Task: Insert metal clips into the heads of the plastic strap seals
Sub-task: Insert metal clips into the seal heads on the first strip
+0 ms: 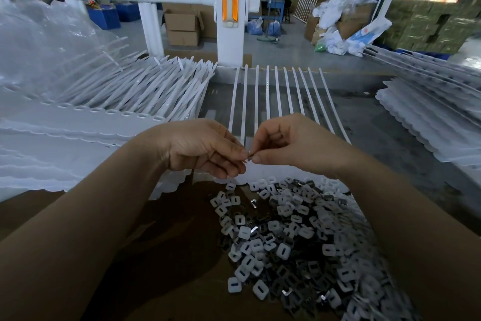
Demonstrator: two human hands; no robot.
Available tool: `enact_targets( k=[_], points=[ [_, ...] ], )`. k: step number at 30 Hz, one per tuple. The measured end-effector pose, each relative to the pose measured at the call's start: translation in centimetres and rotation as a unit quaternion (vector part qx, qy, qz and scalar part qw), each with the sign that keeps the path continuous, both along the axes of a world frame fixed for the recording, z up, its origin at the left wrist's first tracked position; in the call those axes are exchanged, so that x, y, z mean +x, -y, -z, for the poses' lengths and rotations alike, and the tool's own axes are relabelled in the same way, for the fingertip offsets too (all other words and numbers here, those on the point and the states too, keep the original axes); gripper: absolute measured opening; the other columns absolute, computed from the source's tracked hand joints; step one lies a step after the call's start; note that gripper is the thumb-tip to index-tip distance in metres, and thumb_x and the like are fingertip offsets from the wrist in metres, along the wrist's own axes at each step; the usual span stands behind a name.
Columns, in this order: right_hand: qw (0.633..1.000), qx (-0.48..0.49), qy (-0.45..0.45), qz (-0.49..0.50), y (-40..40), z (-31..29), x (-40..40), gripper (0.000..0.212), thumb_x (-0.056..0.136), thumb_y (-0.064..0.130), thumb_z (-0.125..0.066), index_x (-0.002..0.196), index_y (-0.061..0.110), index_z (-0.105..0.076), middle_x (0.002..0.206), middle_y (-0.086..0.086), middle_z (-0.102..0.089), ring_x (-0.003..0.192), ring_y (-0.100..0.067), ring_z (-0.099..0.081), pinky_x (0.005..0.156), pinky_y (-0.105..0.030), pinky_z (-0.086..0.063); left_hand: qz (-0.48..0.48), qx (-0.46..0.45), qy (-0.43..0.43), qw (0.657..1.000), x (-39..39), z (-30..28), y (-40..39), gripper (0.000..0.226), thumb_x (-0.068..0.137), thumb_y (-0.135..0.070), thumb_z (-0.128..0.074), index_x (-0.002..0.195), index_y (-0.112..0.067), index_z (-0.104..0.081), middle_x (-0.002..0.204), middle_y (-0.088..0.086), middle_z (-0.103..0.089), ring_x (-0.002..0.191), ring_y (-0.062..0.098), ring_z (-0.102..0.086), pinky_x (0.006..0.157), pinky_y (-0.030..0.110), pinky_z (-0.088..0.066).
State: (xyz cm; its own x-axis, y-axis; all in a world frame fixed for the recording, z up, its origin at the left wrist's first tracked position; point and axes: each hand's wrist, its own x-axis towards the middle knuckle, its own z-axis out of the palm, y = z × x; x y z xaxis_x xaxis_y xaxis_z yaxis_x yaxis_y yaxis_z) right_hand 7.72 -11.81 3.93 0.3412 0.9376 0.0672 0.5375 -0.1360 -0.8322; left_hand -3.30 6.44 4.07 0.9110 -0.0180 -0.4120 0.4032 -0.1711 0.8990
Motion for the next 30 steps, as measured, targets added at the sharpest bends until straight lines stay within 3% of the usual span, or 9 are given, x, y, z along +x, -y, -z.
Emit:
enact_targets(
  k=[3,6,8,14,18,23,30],
  points=[
    [0.999,-0.016,-0.021,0.022,0.0,-0.1,0.3,0.007,0.083,0.013,-0.075,0.086,0.018,-0.073,0.079,-0.001,-0.075,0.069,-0.009,-0.065,0.061,-0.018,-0.05,0.045,0.043,-0.014,0.998,-0.2,-0.3,0.1,0.014,0.073,-0.018,-0.072,0.083,-0.008,-0.073,0.077,0.008,-0.073,0.062,0.011,-0.068,0.053,0.018,-0.053],
    [0.997,-0.014,-0.054,0.057,0.1,0.0,0.7,0.003,0.086,0.011,-0.071,0.087,0.013,-0.072,0.081,-0.005,-0.075,0.066,-0.009,-0.064,0.055,-0.018,-0.047,0.079,0.084,-0.001,0.993,-0.3,-0.6,0.3,0.018,0.071,-0.022,-0.073,0.086,-0.012,-0.076,0.08,0.005,-0.074,0.067,0.009,-0.068,0.055,0.016,-0.052],
    [0.995,-0.012,-0.068,0.072,0.1,0.2,0.8,0.002,0.086,0.012,-0.071,0.087,0.012,-0.072,0.08,-0.005,-0.075,0.064,-0.008,-0.064,0.053,-0.017,-0.047,0.041,0.11,0.038,0.992,-0.1,-0.5,0.5,0.021,0.067,-0.026,-0.075,0.085,-0.014,-0.074,0.078,0.002,-0.073,0.067,0.008,-0.067,0.056,0.017,-0.051],
    [0.994,-0.025,-0.068,0.087,0.0,0.3,0.8,0.003,0.086,0.015,-0.072,0.087,0.013,-0.073,0.079,-0.003,-0.075,0.063,-0.006,-0.063,0.052,-0.016,-0.046,-0.019,0.145,0.126,0.981,0.3,-0.2,0.6,0.007,0.084,-0.022,-0.071,0.085,-0.015,-0.072,0.078,0.0,-0.073,0.068,0.008,-0.066,0.059,0.017,-0.051],
    [0.991,-0.023,-0.09,0.093,0.0,0.3,0.8,0.005,0.085,0.017,-0.072,0.088,0.013,-0.073,0.079,-0.003,-0.075,0.062,-0.005,-0.062,0.052,-0.016,-0.047,-0.013,0.156,0.136,0.978,0.4,-0.3,1.0,0.008,0.088,-0.018,-0.067,0.081,-0.015,-0.07,0.074,0.0,-0.069,0.065,0.007,-0.062,0.059,0.018,-0.048],
    [0.984,-0.022,-0.144,0.103,0.0,0.1,0.8,0.011,0.092,0.018,-0.064,0.095,0.01,-0.071,0.08,-0.004,-0.074,0.063,-0.008,-0.063,0.052,-0.017,-0.047,-0.027,0.098,0.142,0.985,0.3,-0.3,1.1,0.013,0.09,-0.01,-0.062,0.078,-0.012,-0.066,0.069,0.001,-0.063,0.059,0.008,-0.056,0.055,0.017,-0.044],
    [0.986,-0.032,-0.121,0.11,-0.2,0.0,0.3,0.009,0.092,0.013,-0.062,0.088,0.009,-0.069,0.071,0.0,-0.071,0.06,-0.007,-0.061,0.051,-0.017,-0.045,-0.015,0.112,0.147,0.983,0.2,-0.3,1.1,0.01,0.091,-0.011,-0.062,0.081,-0.011,-0.066,0.069,-0.001,-0.063,0.06,0.007,-0.054,0.059,0.02,-0.042]
  ],
)
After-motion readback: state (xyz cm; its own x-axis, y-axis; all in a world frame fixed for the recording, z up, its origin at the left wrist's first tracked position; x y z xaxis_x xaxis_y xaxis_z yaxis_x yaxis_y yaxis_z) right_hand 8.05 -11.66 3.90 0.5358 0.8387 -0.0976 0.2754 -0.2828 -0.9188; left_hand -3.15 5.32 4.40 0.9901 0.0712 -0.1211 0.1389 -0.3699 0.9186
